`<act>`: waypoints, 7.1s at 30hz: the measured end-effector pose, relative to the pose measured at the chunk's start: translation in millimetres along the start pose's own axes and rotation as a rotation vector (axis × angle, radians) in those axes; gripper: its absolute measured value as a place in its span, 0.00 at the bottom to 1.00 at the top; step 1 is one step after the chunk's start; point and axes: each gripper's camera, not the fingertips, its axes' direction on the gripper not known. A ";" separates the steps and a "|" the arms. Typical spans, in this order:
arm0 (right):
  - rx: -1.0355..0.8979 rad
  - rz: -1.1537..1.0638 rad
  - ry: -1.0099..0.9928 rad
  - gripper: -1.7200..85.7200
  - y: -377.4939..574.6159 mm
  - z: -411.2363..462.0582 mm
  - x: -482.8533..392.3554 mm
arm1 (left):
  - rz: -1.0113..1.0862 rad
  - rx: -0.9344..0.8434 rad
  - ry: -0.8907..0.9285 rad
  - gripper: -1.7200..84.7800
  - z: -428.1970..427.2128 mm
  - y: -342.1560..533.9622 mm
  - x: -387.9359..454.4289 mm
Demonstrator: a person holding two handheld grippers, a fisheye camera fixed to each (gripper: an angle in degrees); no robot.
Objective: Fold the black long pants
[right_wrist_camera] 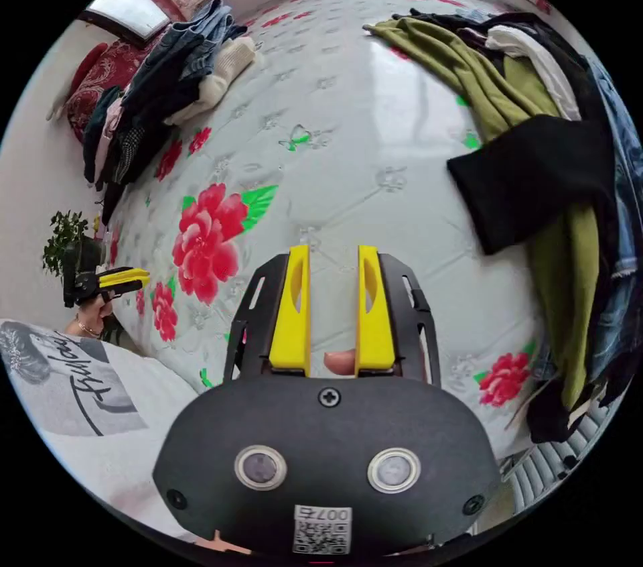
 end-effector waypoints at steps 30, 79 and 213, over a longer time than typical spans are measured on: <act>0.198 -0.066 0.396 0.14 -26.9 -72.3 92.0 | -0.121 -0.097 -0.038 0.02 3.9 42.3 91.8; 0.088 -0.914 -0.501 0.13 137.9 -20.4 -279.0 | -0.664 0.529 0.262 0.11 -147.8 394.7 -83.5; -0.023 -0.812 0.284 0.02 148.6 -49.2 -68.5 | -0.567 0.597 -0.282 0.04 -291.8 379.5 -49.4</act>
